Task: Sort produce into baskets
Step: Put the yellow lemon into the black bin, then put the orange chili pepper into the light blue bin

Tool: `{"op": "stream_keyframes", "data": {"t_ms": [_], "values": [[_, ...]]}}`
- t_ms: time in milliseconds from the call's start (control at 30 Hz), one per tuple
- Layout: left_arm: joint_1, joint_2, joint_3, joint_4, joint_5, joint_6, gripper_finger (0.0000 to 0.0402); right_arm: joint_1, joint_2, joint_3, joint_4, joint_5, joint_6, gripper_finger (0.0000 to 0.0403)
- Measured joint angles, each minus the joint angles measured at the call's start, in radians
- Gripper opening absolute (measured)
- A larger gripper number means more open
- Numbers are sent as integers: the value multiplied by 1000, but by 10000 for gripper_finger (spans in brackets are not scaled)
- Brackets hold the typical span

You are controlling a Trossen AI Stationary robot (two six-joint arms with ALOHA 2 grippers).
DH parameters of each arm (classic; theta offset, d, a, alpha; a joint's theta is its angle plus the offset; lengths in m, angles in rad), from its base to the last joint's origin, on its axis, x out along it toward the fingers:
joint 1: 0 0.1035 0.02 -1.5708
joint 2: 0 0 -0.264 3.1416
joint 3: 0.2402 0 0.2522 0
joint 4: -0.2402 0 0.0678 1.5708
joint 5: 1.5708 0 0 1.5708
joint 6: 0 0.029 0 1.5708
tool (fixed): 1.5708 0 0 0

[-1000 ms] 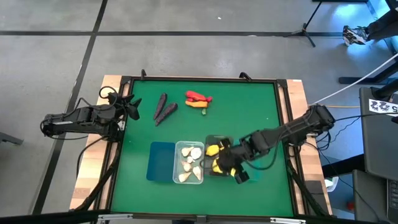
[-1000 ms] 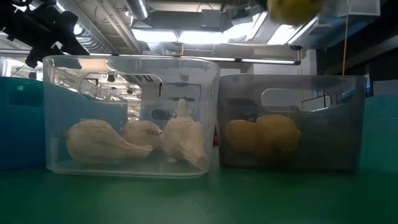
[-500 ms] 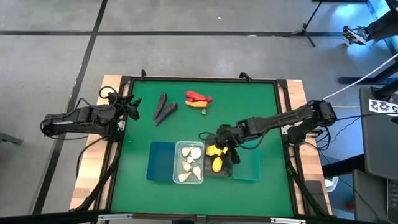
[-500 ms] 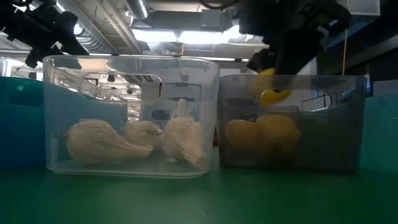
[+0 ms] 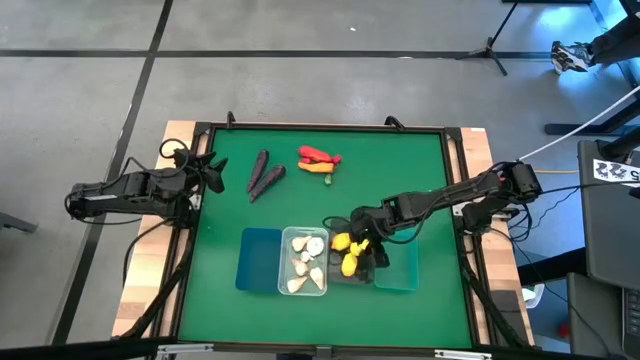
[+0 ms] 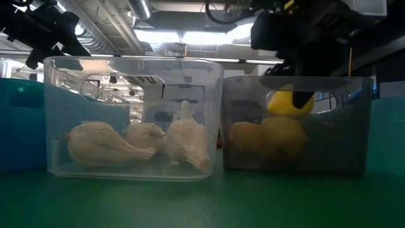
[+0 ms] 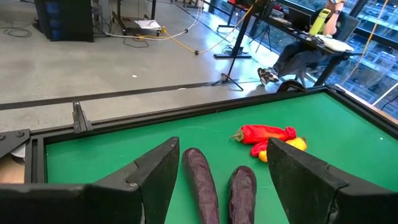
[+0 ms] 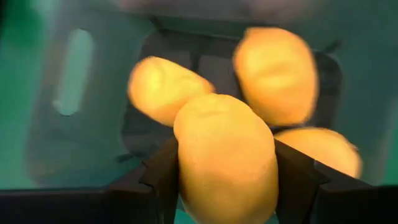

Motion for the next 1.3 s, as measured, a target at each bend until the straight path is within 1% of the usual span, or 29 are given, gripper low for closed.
{"op": "stream_keyframes", "data": {"t_ms": [167,367,433,633,700,933,1033,1200,1300], "values": [[0,0,0,0,0,0,237,1,0,0,22,-87,1,191],[0,0,0,0,0,0,237,1,0,0,19,-88,23,194],[0,0,0,0,0,0,237,1,0,0,19,-88,23,203],[0,0,0,0,0,0,237,1,1,0,19,-88,26,255],[0,0,0,0,0,0,237,1,1,1,19,-88,26,267],[0,0,0,0,0,0,237,0,1,8,23,-88,26,275],[0,0,0,0,0,0,237,0,1,44,-5,-88,20,275],[0,0,0,0,0,0,237,0,1,161,-133,-81,-54,275],[0,0,0,0,0,0,237,0,1,243,-202,19,-127,275]]}}
